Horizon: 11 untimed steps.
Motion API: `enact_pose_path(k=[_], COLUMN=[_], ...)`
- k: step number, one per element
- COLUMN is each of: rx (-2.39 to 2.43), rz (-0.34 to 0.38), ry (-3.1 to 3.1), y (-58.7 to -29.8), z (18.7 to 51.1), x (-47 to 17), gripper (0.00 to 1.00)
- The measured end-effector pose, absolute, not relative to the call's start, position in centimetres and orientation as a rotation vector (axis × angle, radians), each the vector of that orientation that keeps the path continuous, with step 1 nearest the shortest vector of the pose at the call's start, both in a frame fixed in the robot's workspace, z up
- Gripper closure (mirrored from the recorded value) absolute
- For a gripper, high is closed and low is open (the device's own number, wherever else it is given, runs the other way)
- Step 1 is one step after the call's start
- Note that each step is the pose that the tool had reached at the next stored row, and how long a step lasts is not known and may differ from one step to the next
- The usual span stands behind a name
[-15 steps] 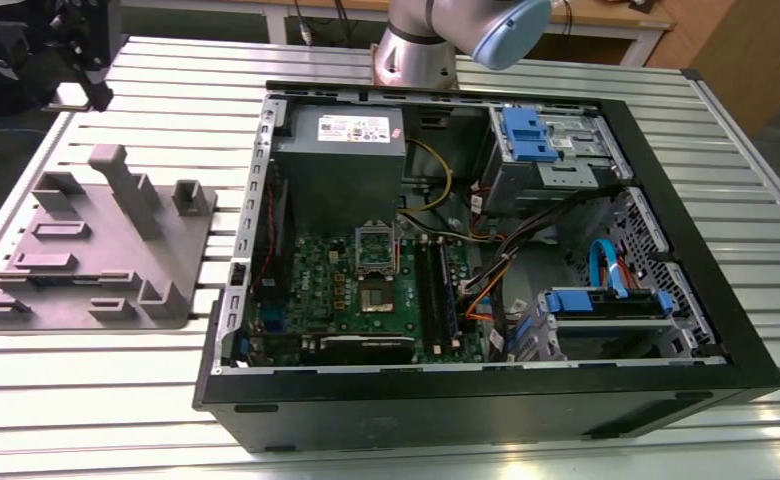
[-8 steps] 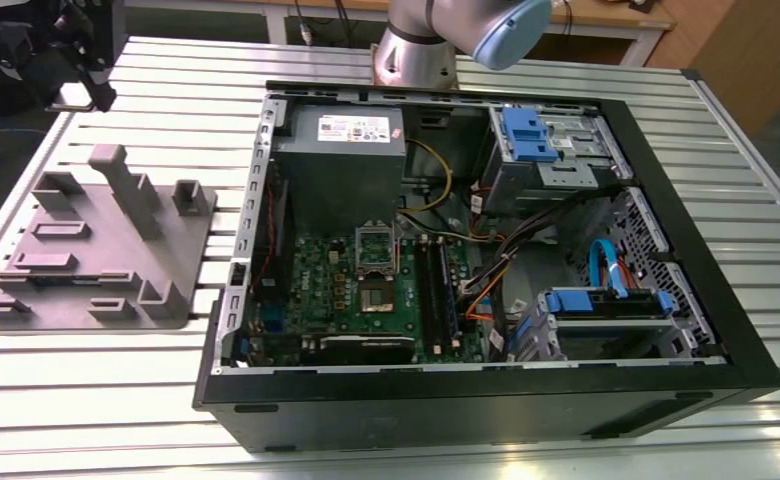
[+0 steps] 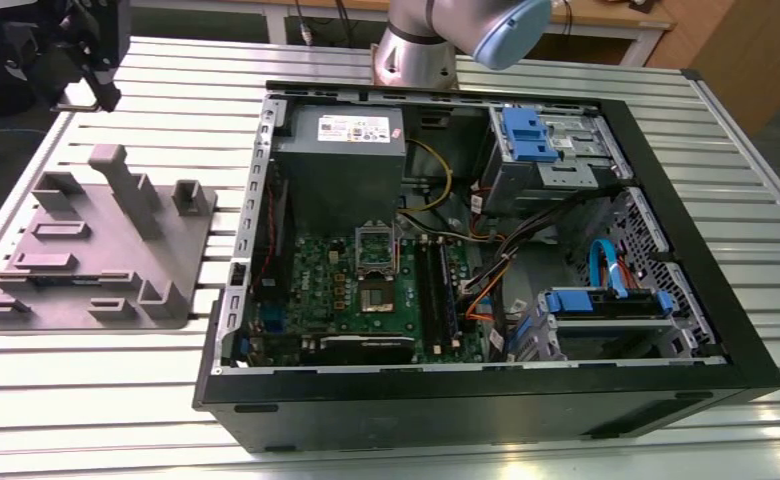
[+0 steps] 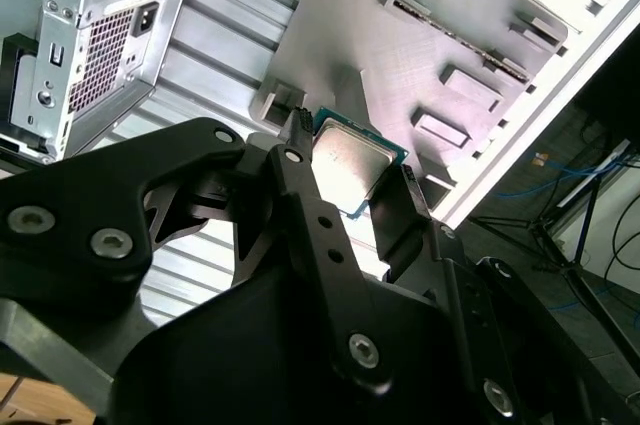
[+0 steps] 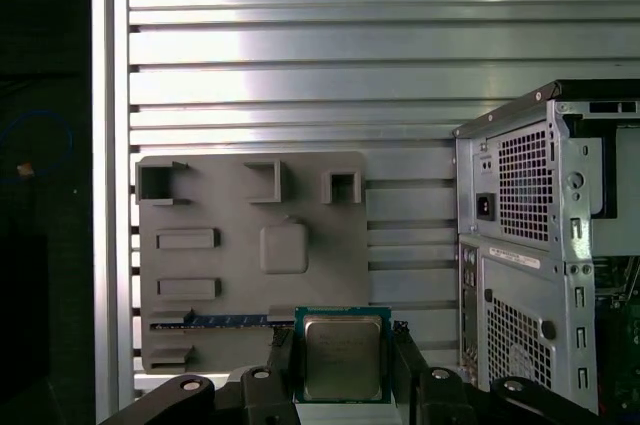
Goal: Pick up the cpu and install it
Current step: 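Pick up the cpu and move it towards the insertion slot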
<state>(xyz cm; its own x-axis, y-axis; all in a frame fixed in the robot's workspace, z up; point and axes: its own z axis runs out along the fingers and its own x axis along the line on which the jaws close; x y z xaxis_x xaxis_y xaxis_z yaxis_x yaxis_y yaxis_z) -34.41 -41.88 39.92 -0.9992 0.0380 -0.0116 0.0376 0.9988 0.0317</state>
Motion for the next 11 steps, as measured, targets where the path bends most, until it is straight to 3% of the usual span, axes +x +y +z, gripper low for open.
enact_pose_path(k=[11], rx=[0.059], rz=[0.049], ry=[3.128], y=[-41.88], z=[39.92], x=[-33.92], gripper=[0.53])
